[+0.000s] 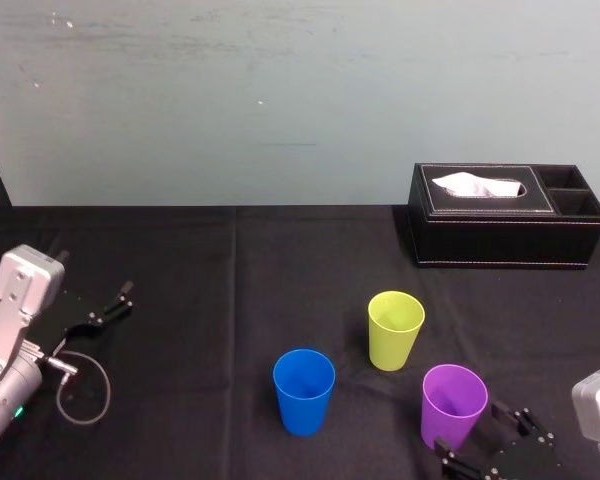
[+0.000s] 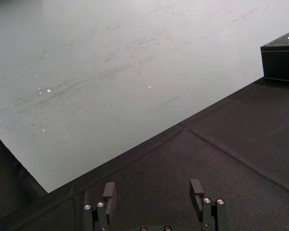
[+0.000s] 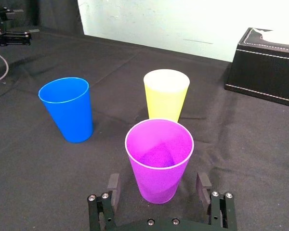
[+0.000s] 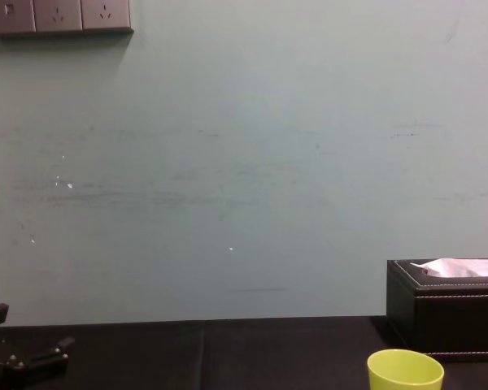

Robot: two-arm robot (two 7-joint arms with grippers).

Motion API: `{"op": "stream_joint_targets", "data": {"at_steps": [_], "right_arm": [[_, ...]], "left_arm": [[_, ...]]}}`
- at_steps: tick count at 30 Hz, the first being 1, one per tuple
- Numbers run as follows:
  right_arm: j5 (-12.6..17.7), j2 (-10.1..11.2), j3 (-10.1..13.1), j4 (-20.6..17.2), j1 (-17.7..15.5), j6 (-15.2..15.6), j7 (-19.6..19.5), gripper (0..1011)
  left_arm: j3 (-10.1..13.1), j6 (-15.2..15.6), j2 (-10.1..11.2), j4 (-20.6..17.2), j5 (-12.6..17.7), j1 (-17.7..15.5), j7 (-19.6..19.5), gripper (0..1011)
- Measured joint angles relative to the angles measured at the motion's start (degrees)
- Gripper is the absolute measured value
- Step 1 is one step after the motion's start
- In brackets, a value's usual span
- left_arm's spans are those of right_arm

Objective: Stack the three plastic cups sequentially using one hand.

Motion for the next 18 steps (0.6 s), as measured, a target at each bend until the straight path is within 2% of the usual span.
{"op": "stream_joint_targets", "data": {"at_steps": [18], "right_arm": [[-1.7, -4.1, 0.0, 2.3, 3.1, 1.7, 1.6, 1000]], "left_arm": [[0.0, 0.0, 0.0, 0.0, 0.0, 0.0, 0.0, 1000]]}}
